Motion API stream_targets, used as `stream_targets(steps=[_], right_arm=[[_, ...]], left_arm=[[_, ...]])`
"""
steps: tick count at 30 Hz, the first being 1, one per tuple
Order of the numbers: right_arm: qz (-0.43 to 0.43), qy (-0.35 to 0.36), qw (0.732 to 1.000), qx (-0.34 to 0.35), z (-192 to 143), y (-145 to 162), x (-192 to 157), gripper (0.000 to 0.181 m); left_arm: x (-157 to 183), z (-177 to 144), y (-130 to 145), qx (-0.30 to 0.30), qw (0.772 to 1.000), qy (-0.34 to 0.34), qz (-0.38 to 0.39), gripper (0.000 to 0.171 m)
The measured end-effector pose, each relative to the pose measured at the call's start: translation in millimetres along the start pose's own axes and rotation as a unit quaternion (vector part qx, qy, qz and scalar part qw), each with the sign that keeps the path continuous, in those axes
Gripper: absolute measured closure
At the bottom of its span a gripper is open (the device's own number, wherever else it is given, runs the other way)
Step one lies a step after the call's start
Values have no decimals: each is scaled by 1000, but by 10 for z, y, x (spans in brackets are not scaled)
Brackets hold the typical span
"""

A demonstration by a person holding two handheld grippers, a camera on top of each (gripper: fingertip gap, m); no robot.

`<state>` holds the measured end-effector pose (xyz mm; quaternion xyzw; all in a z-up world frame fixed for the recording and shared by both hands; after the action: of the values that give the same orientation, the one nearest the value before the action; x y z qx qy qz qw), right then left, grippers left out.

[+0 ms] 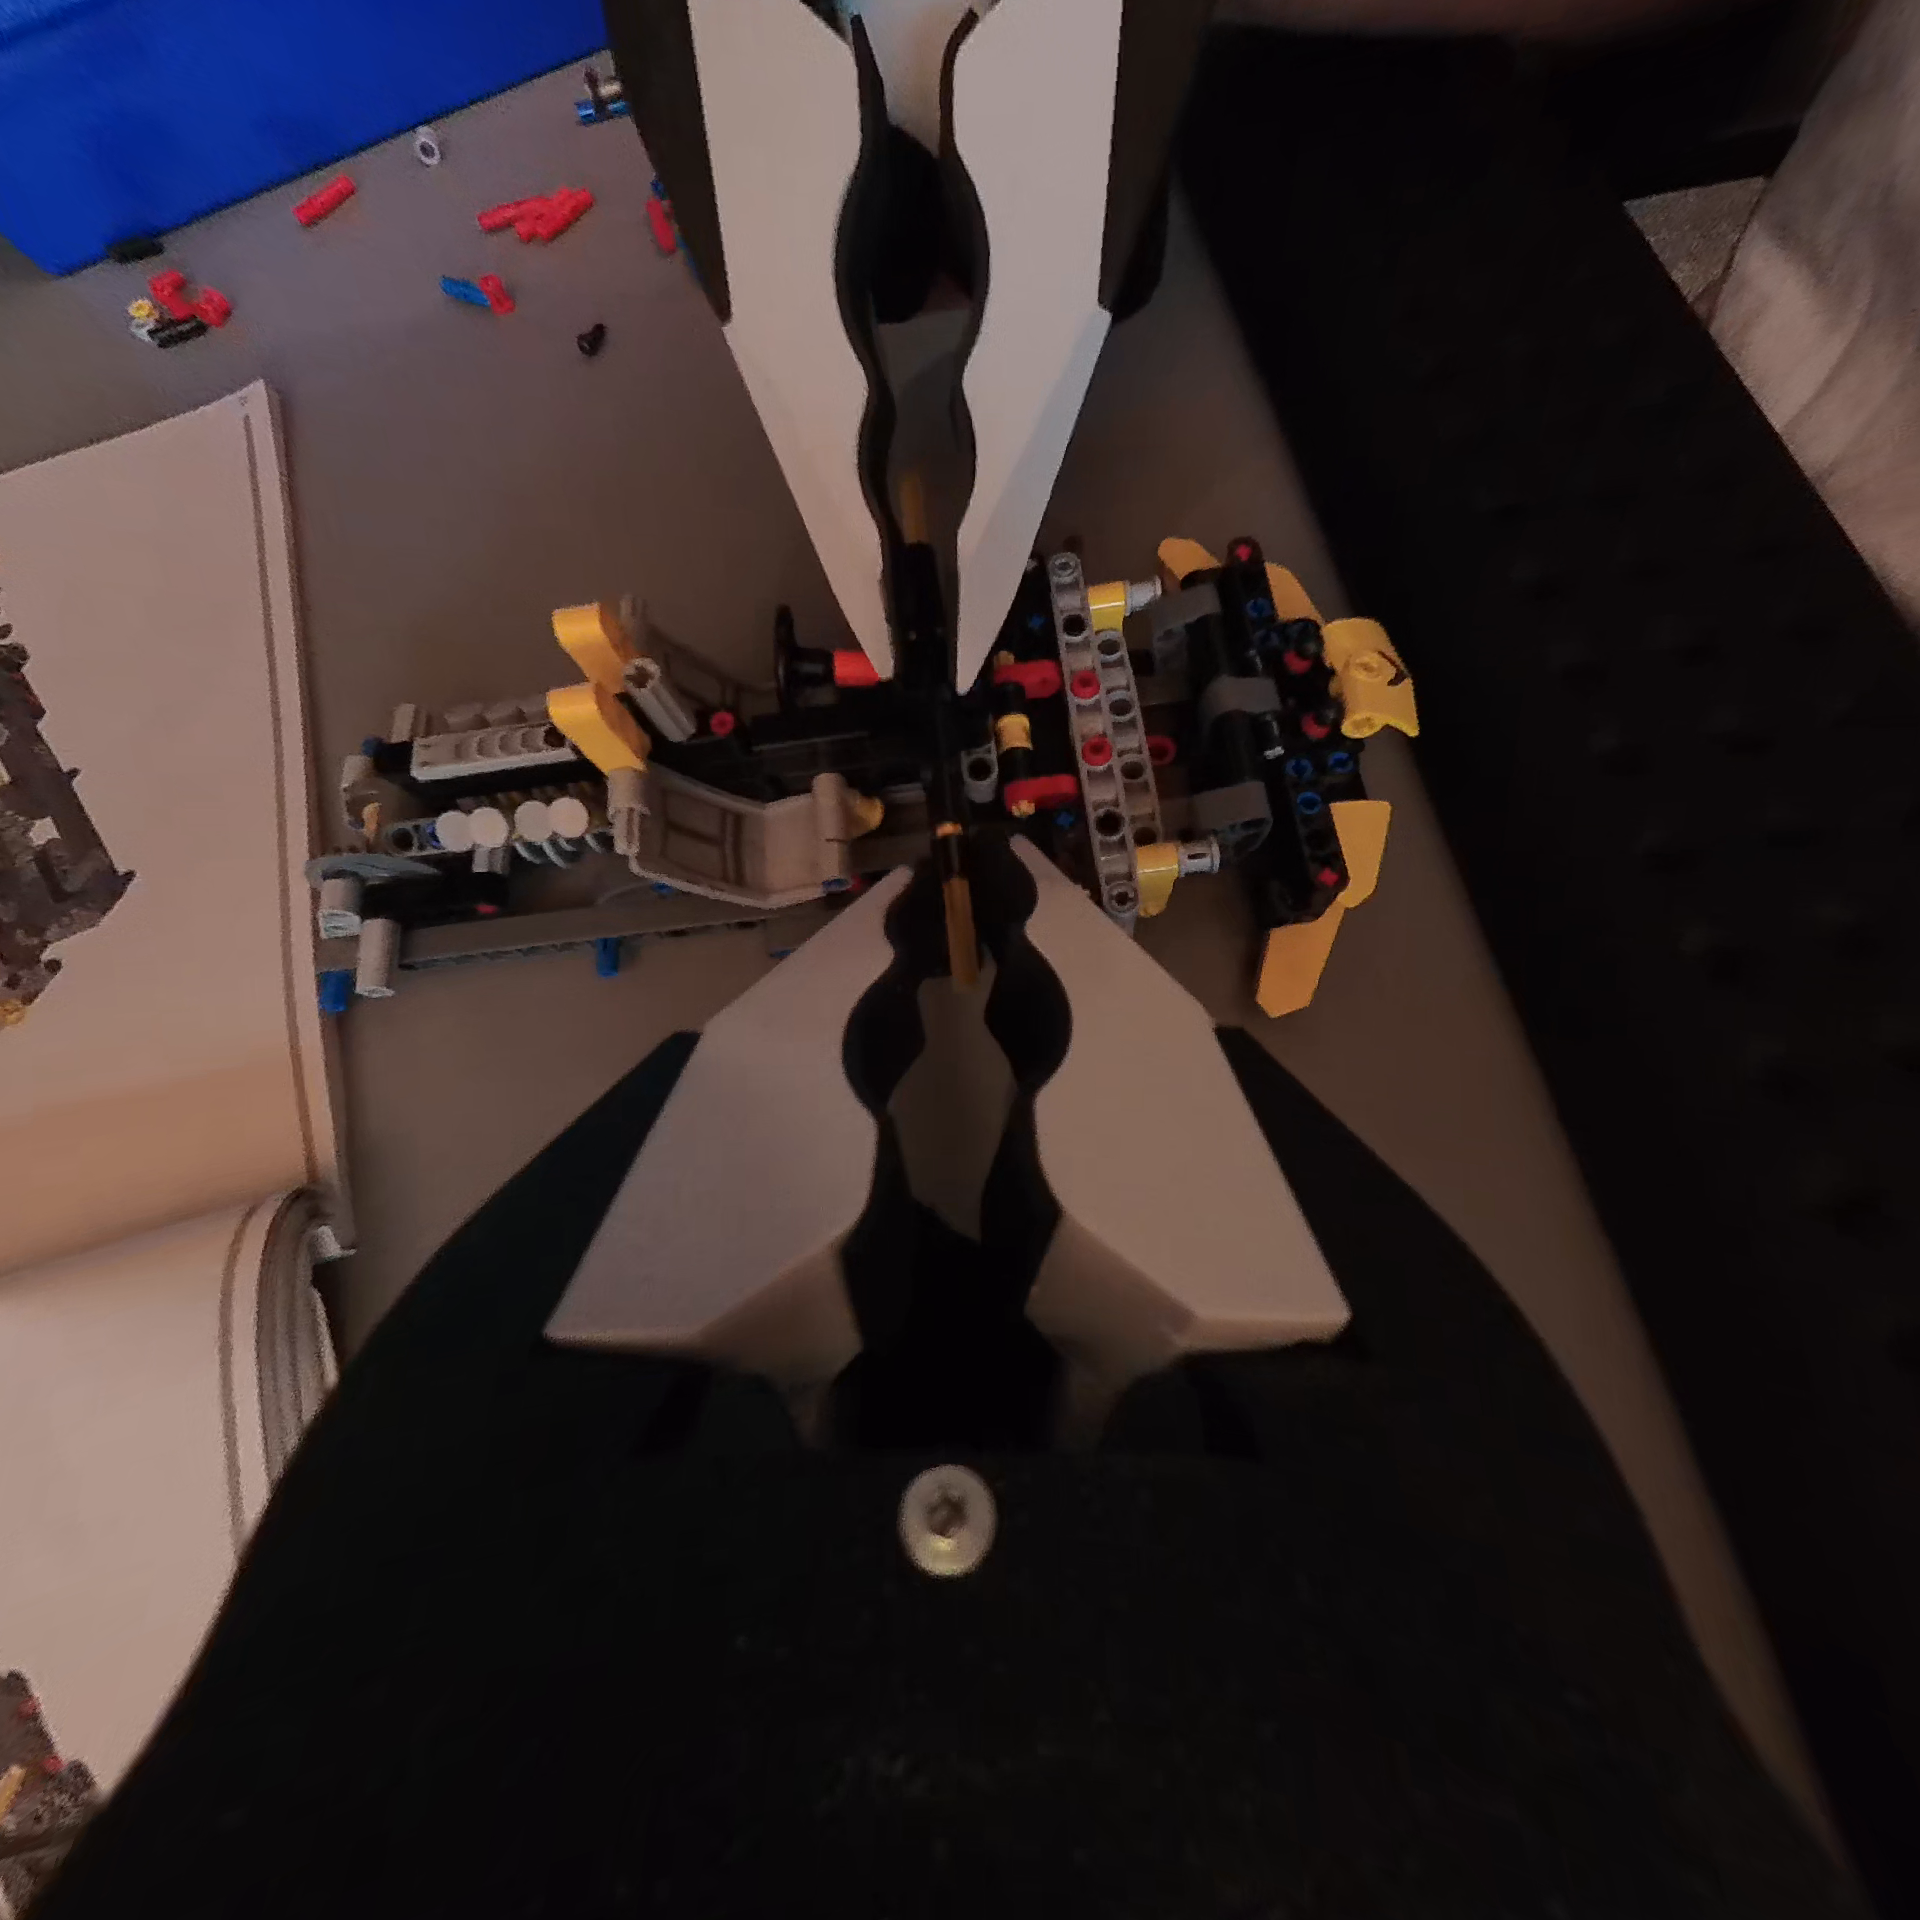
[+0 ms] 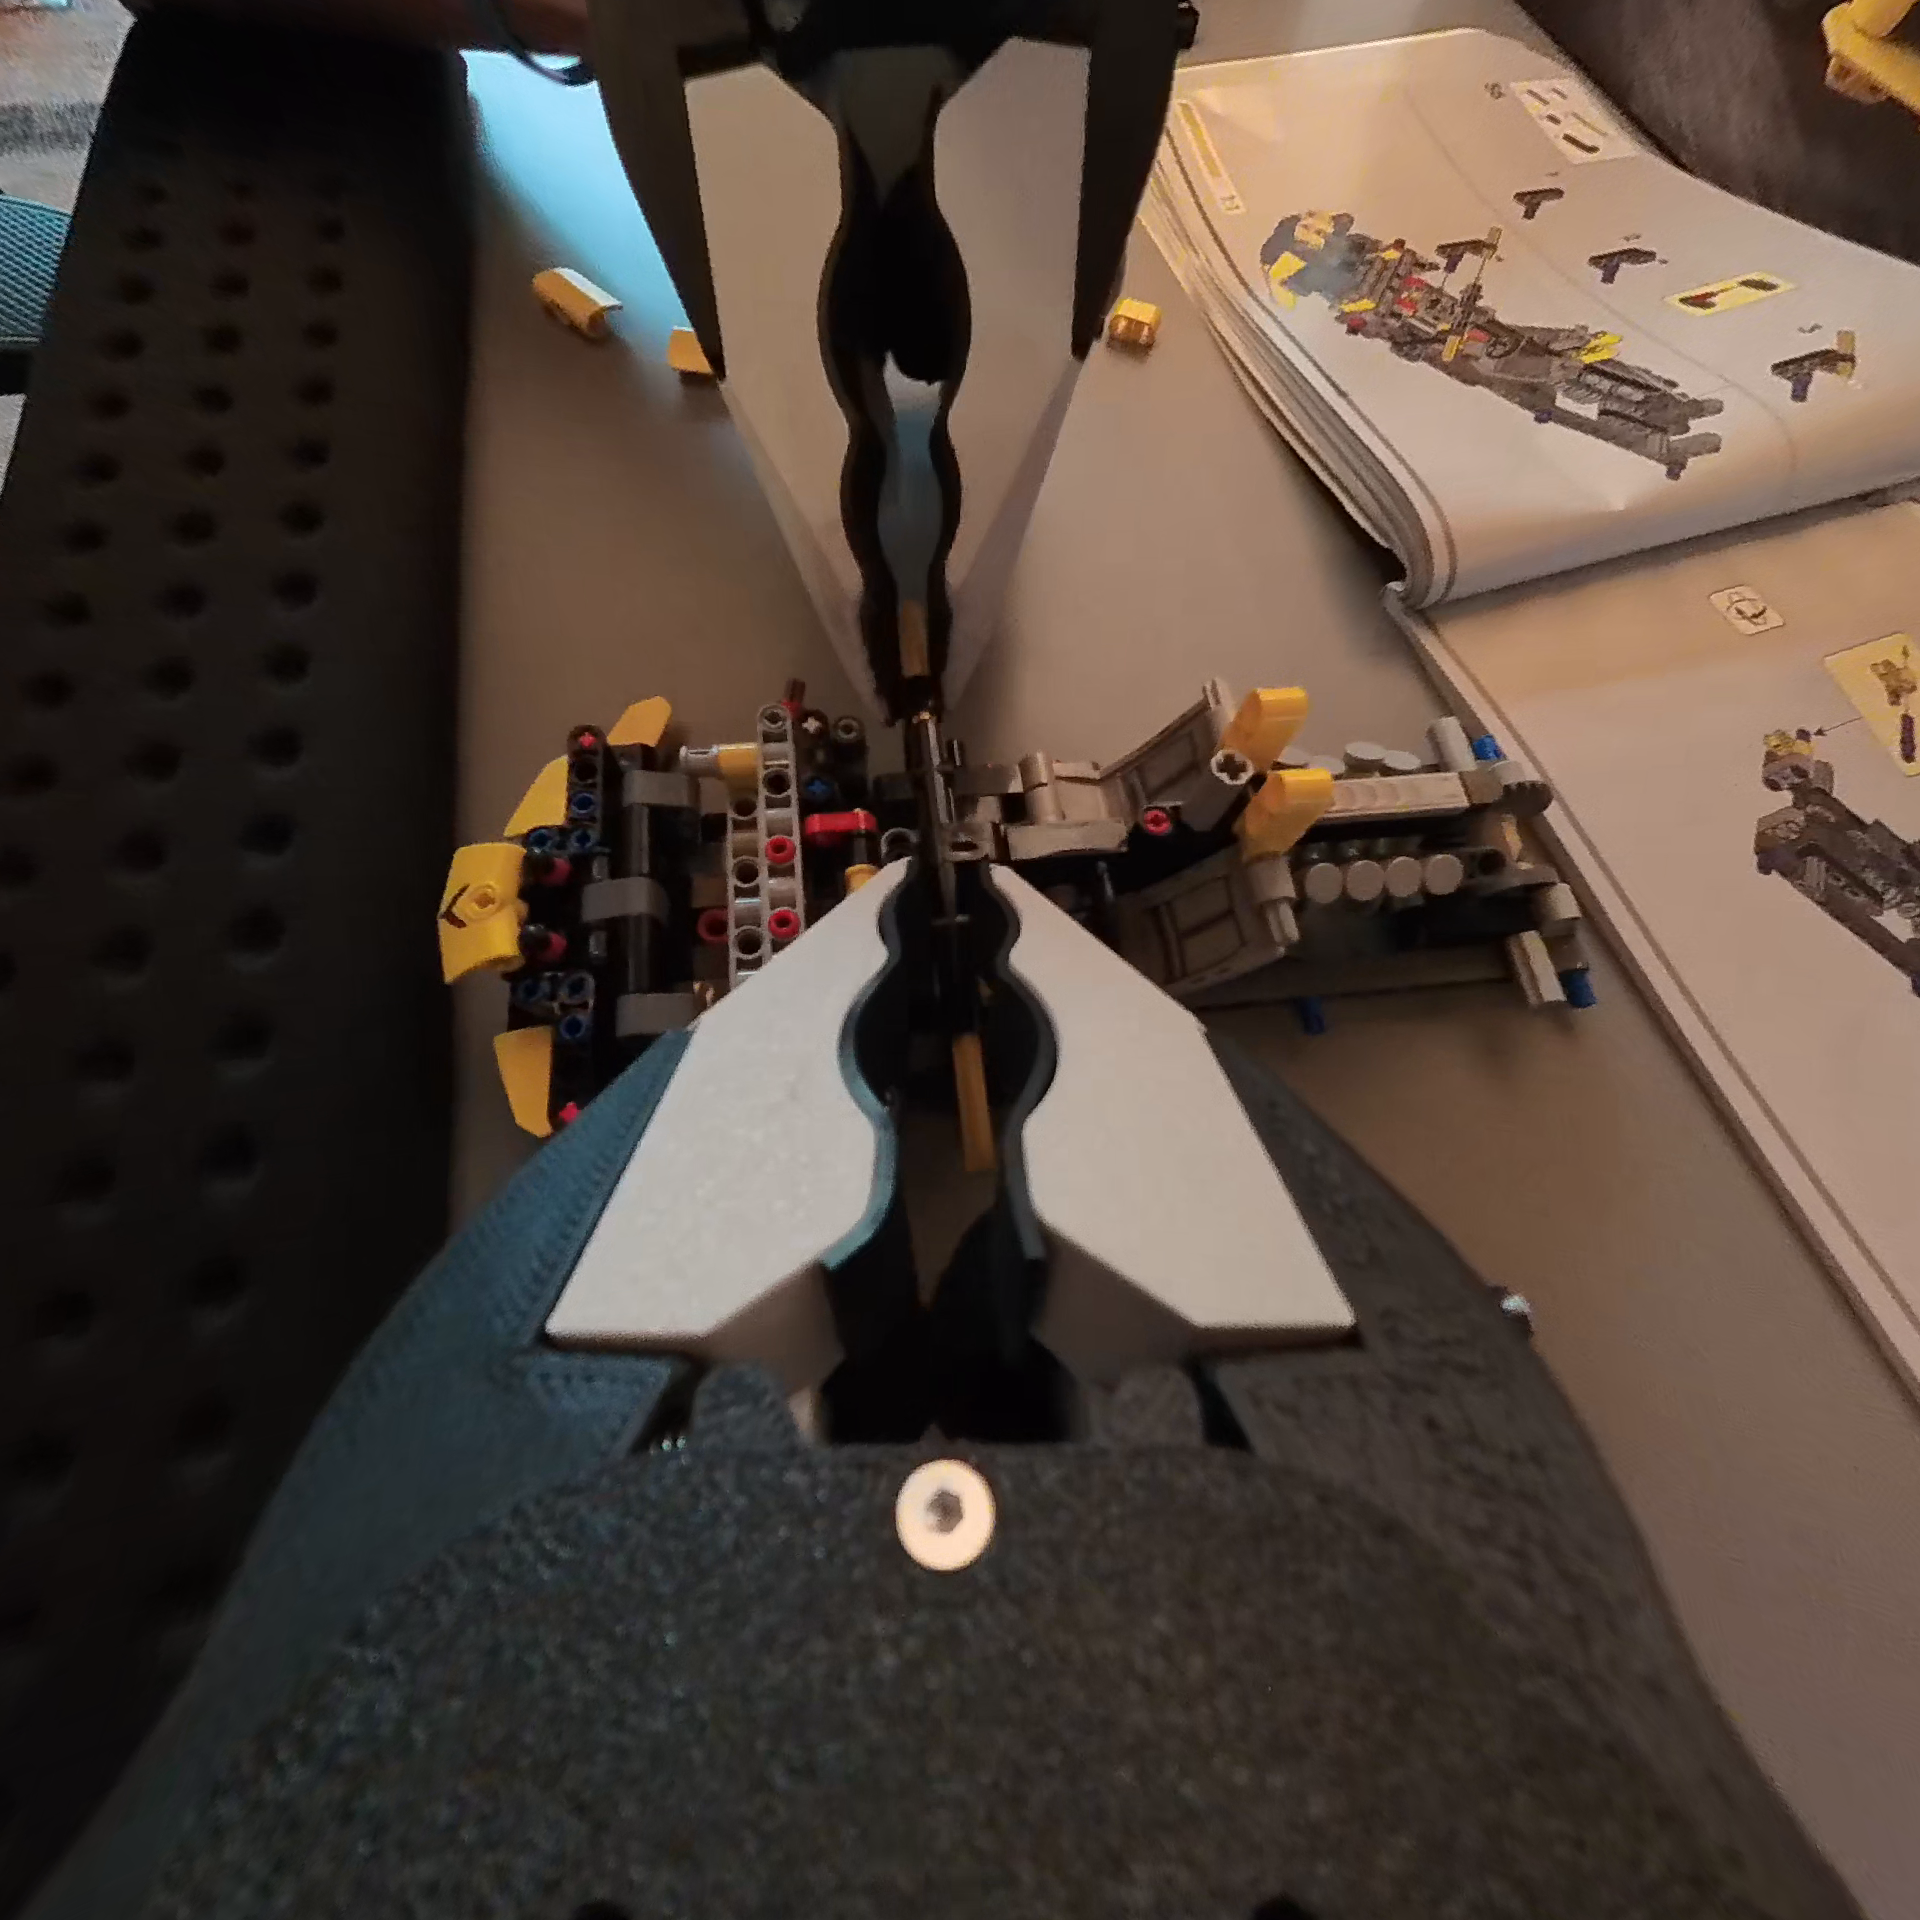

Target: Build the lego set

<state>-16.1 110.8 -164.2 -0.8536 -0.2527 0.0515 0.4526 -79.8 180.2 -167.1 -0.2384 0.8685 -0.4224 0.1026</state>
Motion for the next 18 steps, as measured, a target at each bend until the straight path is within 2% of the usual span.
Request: stream_targets(steps=[5,10,18], right_arm=[[2,-15,1000,12,-9,16,9,173],[8,-18,1000,21,3,12,8,174],[19,-14,1000,16,11,3,8,174]], left_arm=[[-4,-8,-19,-2,1000,15,-10,168],[25,-166,105,5,999,9,-40,170],[13,-168,107,-8,1000,-9,-10,170]])
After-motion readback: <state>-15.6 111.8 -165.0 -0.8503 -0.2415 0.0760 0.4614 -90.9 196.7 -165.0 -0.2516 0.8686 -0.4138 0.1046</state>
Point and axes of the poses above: each gripper's, where its closed fingertips meet, z out along the fingers, y out of its underside, x = y × z across the jaws, the point moved 4 cm from there along -z, back along the fingers, and after that the axes turned 9 degrees about y, right-handed, at the moved point
